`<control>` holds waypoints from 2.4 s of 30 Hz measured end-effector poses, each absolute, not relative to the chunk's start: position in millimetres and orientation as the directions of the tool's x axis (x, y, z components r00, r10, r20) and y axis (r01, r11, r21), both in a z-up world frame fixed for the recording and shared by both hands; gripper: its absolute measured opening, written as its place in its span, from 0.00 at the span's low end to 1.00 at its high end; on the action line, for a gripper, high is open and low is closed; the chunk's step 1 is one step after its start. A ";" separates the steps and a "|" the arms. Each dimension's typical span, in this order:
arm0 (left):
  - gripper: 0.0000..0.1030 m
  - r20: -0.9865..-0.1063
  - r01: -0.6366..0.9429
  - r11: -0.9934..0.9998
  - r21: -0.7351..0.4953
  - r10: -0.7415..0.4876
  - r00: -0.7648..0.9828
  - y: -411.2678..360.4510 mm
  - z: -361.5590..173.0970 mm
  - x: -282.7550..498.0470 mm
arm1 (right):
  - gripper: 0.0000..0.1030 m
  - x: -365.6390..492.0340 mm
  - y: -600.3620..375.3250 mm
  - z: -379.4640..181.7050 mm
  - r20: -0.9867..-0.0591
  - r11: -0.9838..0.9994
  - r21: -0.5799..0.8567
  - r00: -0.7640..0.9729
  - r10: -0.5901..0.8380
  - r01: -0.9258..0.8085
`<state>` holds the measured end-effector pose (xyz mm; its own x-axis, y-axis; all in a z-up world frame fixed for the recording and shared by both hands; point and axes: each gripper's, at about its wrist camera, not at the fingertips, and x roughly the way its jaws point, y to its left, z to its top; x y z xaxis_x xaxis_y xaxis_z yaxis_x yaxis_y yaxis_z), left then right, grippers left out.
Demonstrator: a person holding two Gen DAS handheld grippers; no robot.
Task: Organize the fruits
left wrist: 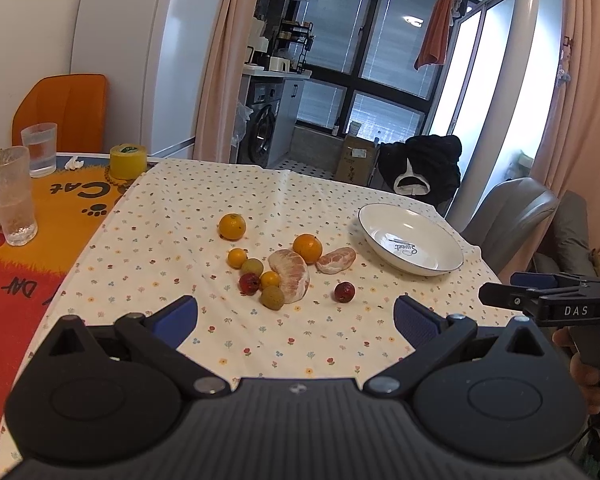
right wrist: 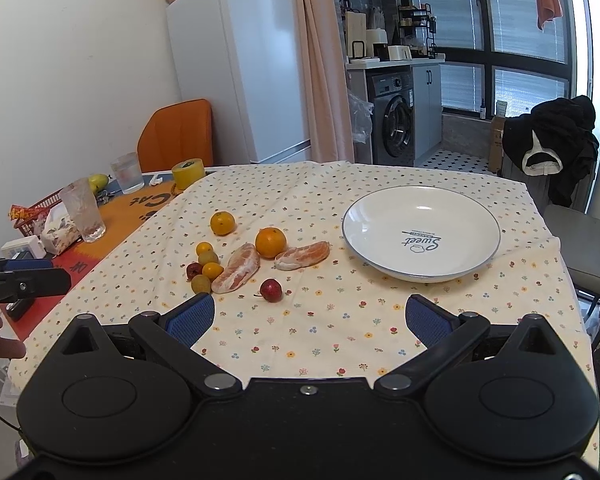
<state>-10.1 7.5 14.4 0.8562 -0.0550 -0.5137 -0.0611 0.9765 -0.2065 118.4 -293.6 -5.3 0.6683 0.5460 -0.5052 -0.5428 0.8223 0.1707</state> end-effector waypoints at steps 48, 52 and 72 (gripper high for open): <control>1.00 -0.564 -0.085 0.967 -0.241 -0.068 0.823 19.1 -39.4 64.0 | 1.00 173.6 -257.4 -57.2 -0.570 0.764 0.229 0.554 0.607 -0.603; 1.00 -0.582 -0.083 0.970 -0.227 -0.067 0.811 18.8 -46.1 73.8 | 1.00 180.5 -251.7 -65.0 -0.592 0.767 0.225 0.541 0.598 -0.601; 0.57 -0.628 -0.067 0.971 -0.230 -0.096 0.772 16.6 -73.8 118.0 | 0.76 209.8 -224.7 -79.9 -0.594 0.701 0.258 0.464 0.658 -0.665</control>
